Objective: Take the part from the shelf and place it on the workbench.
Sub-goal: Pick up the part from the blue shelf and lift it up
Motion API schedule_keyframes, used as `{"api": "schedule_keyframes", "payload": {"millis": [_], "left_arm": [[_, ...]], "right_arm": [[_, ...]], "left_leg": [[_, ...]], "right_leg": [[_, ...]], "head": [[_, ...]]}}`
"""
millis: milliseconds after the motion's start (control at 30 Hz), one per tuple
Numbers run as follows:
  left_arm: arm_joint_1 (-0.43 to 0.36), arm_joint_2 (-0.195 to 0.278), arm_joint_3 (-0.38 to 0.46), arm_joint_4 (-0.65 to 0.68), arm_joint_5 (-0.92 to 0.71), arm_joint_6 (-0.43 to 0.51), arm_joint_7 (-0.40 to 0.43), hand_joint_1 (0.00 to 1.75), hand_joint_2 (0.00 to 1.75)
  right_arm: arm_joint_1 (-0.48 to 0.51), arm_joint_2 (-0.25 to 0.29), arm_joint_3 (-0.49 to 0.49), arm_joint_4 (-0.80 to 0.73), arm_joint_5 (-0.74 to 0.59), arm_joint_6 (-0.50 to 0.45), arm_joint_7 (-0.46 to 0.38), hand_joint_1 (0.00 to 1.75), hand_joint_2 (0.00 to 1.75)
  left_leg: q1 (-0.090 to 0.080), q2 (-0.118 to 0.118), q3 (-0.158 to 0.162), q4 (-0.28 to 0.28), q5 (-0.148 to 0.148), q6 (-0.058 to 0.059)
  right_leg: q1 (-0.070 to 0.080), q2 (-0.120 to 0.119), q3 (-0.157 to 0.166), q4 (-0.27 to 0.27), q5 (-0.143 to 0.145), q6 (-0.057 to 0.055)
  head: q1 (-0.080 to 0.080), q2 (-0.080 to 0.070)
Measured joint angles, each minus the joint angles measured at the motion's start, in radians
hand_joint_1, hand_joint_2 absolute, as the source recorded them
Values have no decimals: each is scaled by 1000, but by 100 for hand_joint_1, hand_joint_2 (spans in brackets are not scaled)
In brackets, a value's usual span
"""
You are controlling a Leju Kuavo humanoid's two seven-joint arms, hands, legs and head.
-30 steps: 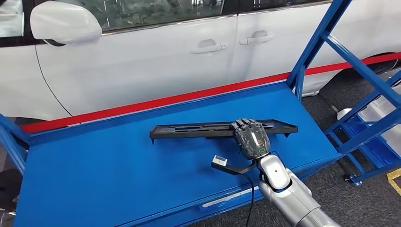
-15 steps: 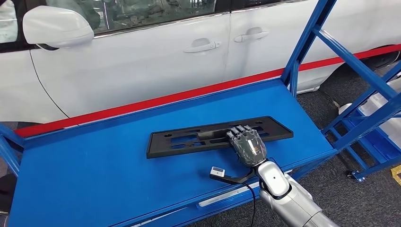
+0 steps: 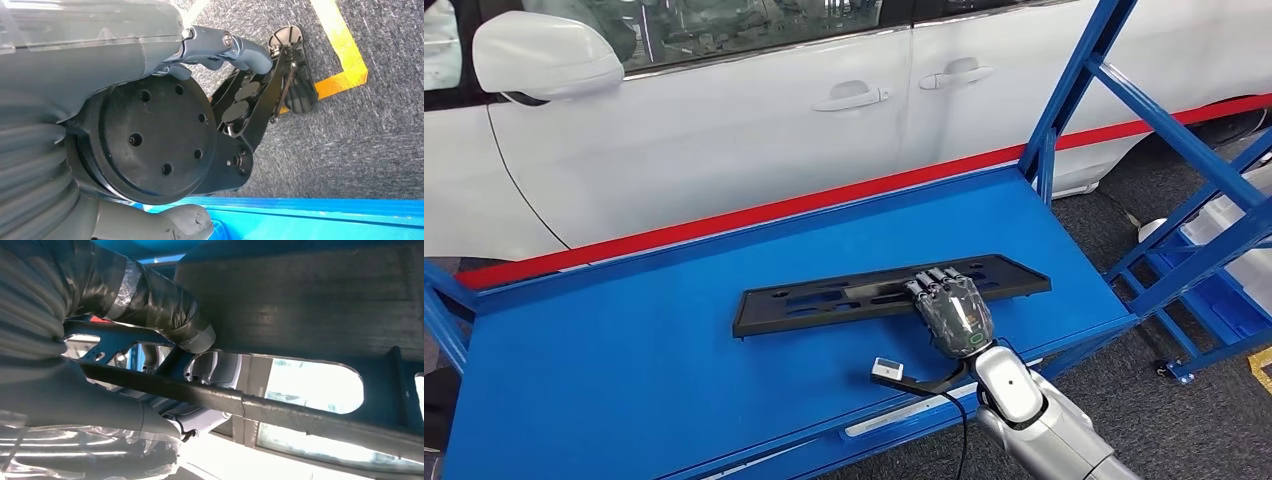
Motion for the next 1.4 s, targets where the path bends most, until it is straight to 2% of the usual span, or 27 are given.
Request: {"api": "schedule_keyframes", "payload": {"millis": [433, 567, 633, 700, 733, 767, 800, 833, 867, 933, 967, 1067, 1133, 1167, 1233, 1267, 1300, 1333, 1400], "left_arm": [[0, 3, 0, 0, -10, -12, 11, 0, 175], [0, 3, 0, 0, -11, -14, 12, 0, 175], [0, 3, 0, 0, -13, -14, 12, 0, 175], [0, 3, 0, 0, -14, -14, 12, 0, 175], [0, 3, 0, 0, -14, -14, 12, 0, 175], [0, 3, 0, 0, -14, -14, 12, 0, 175], [0, 3, 0, 0, -14, -14, 12, 0, 175], [0, 3, 0, 0, -14, -14, 12, 0, 175], [0, 3, 0, 0, -14, -14, 12, 0, 175], [-1, 4, 0, 0, -15, -14, 10, 0, 175], [-1, 5, 0, 0, -16, -15, 10, 0, 175], [-1, 7, 0, 0, -18, -17, 7, 0, 175], [-1, 8, 0, 0, -19, -18, 6, 0, 175], [-2, 8, 0, 0, -20, -18, 6, 0, 175], [-4, 9, 0, 0, -21, -20, 5, 0, 175], [-6, 9, 0, 0, -22, -21, 5, 0, 175], [-6, 9, 0, 0, -23, -22, 4, 0, 175], [-5, 9, 0, 0, -24, -22, 4, 0, 175], [-3, 9, 0, 0, -26, -23, 4, 0, 175]], "right_arm": [[-3, -3, 5, -58, -4, -1, -8, 175, 175], [-15, -6, 12, -86, -15, -1, -13, 175, 175], [-23, -8, 14, -98, -18, -2, -14, 175, 175], [-28, -11, 16, -103, -18, -2, -14, 175, 175], [-28, -12, 16, -103, -18, -2, -14, 175, 175], [-28, -12, 18, -103, -19, -2, -14, 175, 175], [-28, -13, 19, -104, -19, -2, -14, 175, 175], [-28, -14, 21, -105, -19, -2, -14, 175, 175], [-29, -15, 23, -107, -19, -2, -15, 175, 175], [-31, -17, 26, -112, -19, -4, -15, 175, 175], [-32, -18, 28, -116, -19, -5, -16, 175, 175], [-34, -19, 41, -123, -18, -6, -17, 175, 175], [-37, -20, 51, -127, -18, -6, -18, 175, 175], [-41, -20, 56, -129, -18, -6, -19, 175, 175], [-46, -20, 65, -131, -18, -6, -19, 175, 175], [-48, -20, 69, -131, -18, -6, -20, 175, 175], [-48, -20, 74, -131, -19, -6, -20, 175, 175], [-49, -20, 77, -131, -20, -6, -20, 175, 175], [-50, -21, 82, -132, -23, -6, -20, 175, 175]], "left_leg": [[-4, 0, -2, 4, -1, 2], [2, 2, 1, -6, 5, 8], [10, 5, 4, -16, 10, 14], [13, 6, 4, -17, 11, 16], [13, 7, 4, -16, 11, 15], [14, 7, 4, -14, 11, 14], [15, 7, 5, -11, 10, 12], [16, 6, 5, -7, 8, 9], [18, 6, 5, -3, 5, 6], [17, 4, 1, 4, -1, -5], [16, 3, -1, 6, -2, -10], [16, 4, -7, 9, -3, -24], [17, 7, -19, 40, -37, -35], [18, 9, -35, 84, -74, -40], [19, 11, -77, 211, -152, -46], [20, 11, -92, 264, -175, -48], [20, 11, -90, 281, -175, -48], [20, 12, -69, 259, -155, -48], [20, 12, 9, 131, -98, -43]], "right_leg": [[-6, 0, 0, -1, 2, 3], [-5, 0, -2, 3, -2, 10], [-6, 1, -25, 53, -35, 20], [-15, 0, -84, 173, -94, 31], [-21, 0, -116, 234, -115, 36], [-26, 0, -138, 271, -117, 40], [-31, -1, -143, 270, -97, 43], [-34, -1, -128, 232, -61, 46], [-38, -2, -103, 170, -20, 47], [-36, 0, -53, 61, 24, 42], [-33, 1, -42, 35, 28, 37], [-30, 1, -43, 17, 28, 18], [-33, -3, -47, 9, 36, 3], [-33, -5, -51, 7, 41, -4], [-29, -9, -62, 9, 48, -12], [-26, -11, -68, 11, 51, -14], [-25, -12, -74, 13, 55, -15], [-23, -13, -79, 16, 58, -14], [-22, -13, -90, 24, 64, -9]], "head": [[0, 0], [0, 0], [0, 0], [0, 0], [0, 0], [0, 0], [0, 0], [0, 0], [0, 0], [0, 0], [0, 0], [0, 0], [0, 0], [-1, 0], [-1, 0], [-1, 0], [-1, 0], [-1, 0], [-1, 0]]}}
